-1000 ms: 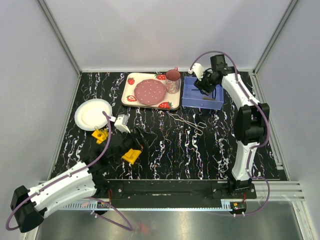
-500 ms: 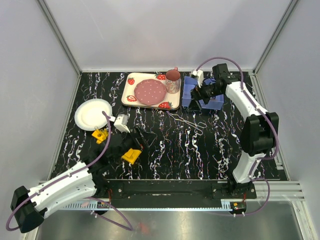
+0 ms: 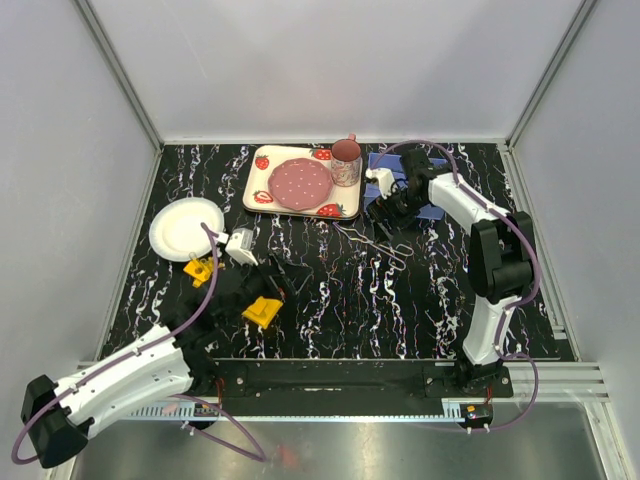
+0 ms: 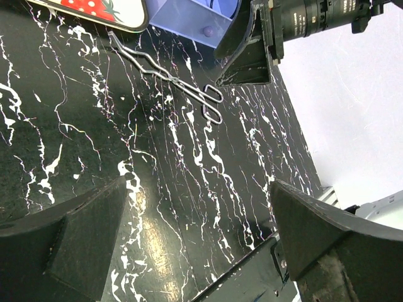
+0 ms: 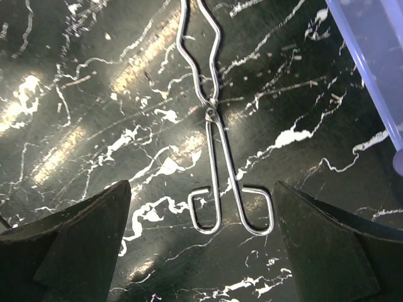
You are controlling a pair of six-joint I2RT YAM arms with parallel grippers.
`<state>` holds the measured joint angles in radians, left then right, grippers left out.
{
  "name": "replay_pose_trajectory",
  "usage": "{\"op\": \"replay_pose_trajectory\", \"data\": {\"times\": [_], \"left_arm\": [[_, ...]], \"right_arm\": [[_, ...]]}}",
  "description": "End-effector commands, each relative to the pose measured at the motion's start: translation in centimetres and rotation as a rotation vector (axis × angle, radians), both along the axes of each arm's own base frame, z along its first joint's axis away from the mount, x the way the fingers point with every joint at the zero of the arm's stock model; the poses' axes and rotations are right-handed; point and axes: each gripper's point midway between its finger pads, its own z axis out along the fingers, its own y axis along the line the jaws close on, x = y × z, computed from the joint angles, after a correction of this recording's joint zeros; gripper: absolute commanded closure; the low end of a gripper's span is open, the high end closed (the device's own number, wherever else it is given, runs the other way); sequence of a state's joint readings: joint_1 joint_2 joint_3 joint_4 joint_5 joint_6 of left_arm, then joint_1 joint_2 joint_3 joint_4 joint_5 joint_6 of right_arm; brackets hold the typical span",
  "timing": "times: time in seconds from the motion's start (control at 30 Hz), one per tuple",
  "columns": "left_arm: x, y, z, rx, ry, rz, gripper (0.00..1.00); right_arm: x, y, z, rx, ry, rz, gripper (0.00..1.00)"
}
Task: Organize the chemistry lab equipment
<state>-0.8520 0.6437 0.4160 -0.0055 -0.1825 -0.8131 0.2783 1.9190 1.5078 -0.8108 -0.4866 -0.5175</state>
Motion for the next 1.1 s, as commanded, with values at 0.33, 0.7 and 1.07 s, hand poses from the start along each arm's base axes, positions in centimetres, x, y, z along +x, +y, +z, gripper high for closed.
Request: {"op": "replay_pose_trajectory", "data": {"times": [0.33,0.7,1.07], "left_arm": [[4.2,-4.3,-0.1,-0.064,0.113,-0.118,0.01],[13.3,-9.2,-3.9,-0.134,0.221,-0.008,0.01],[19.0,-7.9,-10.3,-0.154,0.276,0.264,0.1]], "right_arm": [[-1.8,1.7,4.1,0.094,-0.095,0.072,0.0],[-5.4,-0.3,10.6,0.374,-0.302,0.028,0.0],[-8.2,-1.2,11.2,0.563,-0.345,0.066,0.0]]}}
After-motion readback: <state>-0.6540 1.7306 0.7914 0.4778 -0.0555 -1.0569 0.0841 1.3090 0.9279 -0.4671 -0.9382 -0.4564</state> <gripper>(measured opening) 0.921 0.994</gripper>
